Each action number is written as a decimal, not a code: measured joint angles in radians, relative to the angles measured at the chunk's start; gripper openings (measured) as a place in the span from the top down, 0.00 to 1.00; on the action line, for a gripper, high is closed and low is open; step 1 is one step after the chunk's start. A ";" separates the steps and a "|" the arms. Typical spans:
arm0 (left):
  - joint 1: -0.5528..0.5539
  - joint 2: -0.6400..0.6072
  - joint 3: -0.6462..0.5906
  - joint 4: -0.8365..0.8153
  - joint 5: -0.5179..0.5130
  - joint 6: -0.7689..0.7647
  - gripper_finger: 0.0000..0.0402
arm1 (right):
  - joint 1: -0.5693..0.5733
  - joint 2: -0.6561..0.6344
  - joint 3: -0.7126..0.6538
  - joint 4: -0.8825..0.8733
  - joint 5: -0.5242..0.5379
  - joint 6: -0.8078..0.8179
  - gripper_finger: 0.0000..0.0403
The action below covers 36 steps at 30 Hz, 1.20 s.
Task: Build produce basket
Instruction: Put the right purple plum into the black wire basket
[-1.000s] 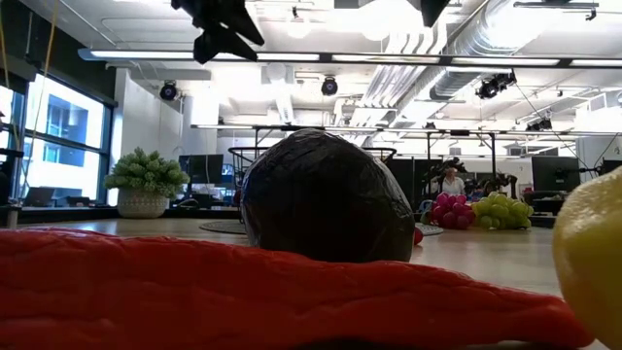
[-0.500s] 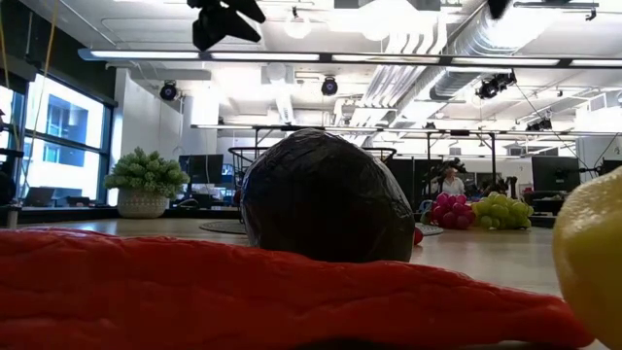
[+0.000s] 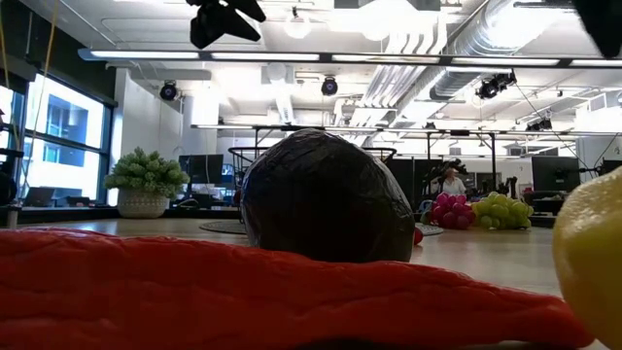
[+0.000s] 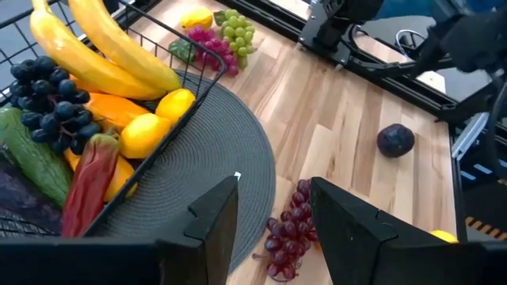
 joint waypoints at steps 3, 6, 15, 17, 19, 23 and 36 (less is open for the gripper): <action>0.000 0.000 0.000 0.000 -0.010 -0.007 0.63 | 0.036 0.000 -0.054 0.030 -0.011 0.094 0.17; 0.000 0.000 0.000 0.000 -0.019 -0.007 0.63 | 0.067 0.000 -0.106 0.070 -0.011 0.181 0.17; 0.000 0.000 0.000 0.001 -0.021 -0.013 0.63 | 0.146 0.000 -0.242 0.190 -0.014 0.371 0.17; 0.000 0.000 0.000 0.001 -0.021 -0.025 0.63 | 0.159 0.000 -0.271 0.236 -0.018 0.398 0.17; 0.000 0.000 0.000 0.001 -0.021 -0.029 0.63 | 0.170 0.000 -0.303 0.295 -0.021 0.428 0.17; 0.000 0.000 0.000 0.001 -0.021 -0.029 0.63 | 0.190 0.000 -0.354 0.363 -0.021 0.486 0.17; 0.000 0.000 0.000 0.001 -0.020 -0.033 0.63 | 0.205 0.000 -0.506 0.607 -0.048 0.552 0.17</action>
